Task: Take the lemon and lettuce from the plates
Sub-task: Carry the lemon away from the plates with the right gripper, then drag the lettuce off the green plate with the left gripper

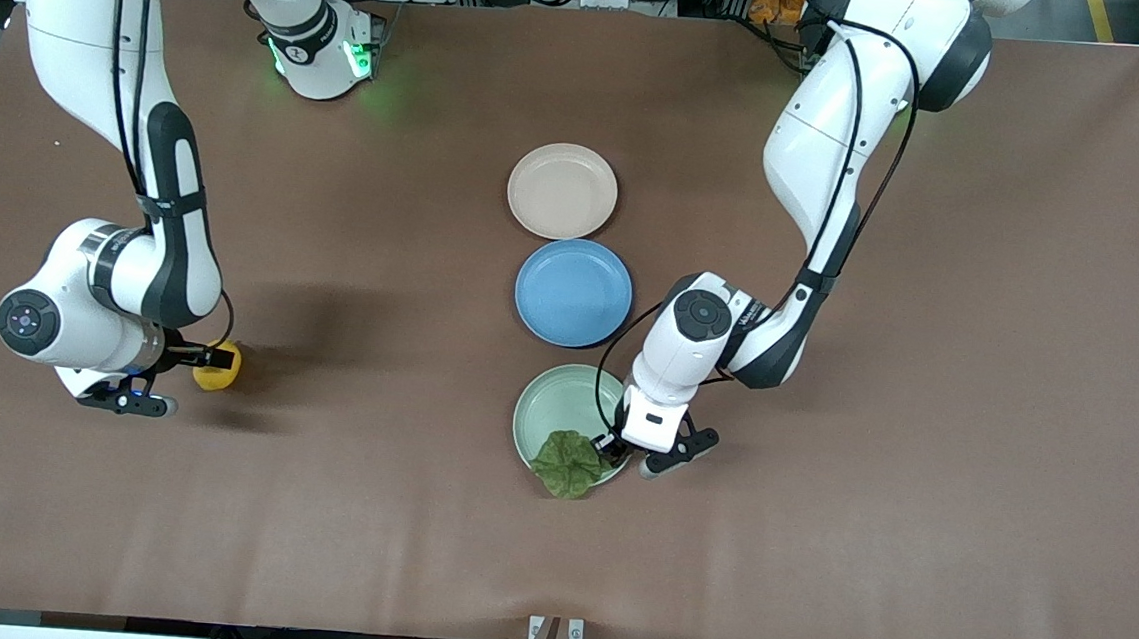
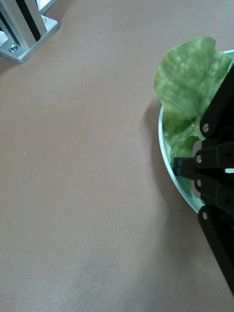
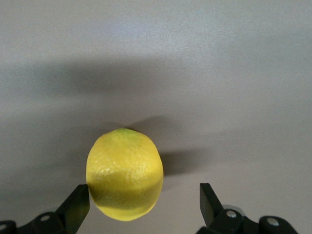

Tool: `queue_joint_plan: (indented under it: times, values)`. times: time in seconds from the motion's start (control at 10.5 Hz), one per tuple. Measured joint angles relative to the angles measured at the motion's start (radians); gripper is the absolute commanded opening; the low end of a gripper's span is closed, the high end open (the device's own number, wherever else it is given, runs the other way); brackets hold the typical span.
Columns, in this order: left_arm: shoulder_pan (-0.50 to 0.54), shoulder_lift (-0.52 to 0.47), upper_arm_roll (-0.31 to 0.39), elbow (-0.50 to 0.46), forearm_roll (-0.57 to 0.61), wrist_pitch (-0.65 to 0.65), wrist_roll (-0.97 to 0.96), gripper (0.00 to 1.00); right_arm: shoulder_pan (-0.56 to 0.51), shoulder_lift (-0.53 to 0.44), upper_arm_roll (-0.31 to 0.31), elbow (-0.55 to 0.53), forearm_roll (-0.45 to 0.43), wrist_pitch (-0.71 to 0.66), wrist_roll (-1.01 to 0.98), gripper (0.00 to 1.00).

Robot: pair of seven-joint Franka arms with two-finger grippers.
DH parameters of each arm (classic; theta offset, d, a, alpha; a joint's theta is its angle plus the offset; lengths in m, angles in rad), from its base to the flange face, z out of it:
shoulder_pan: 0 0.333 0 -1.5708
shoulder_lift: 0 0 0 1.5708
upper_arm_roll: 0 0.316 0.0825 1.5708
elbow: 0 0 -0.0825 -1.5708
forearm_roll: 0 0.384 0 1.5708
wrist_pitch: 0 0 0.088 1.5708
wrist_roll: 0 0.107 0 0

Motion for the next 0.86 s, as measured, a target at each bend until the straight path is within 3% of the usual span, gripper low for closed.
queue_joint_plan:
  times: [0.86]
  values:
    - [0.031,-0.063,-0.002,0.003,0.000,-0.155,0.035,0.00,-0.012,0.000,0.000,0.004,0.002,0.000,-0.036,1.00]
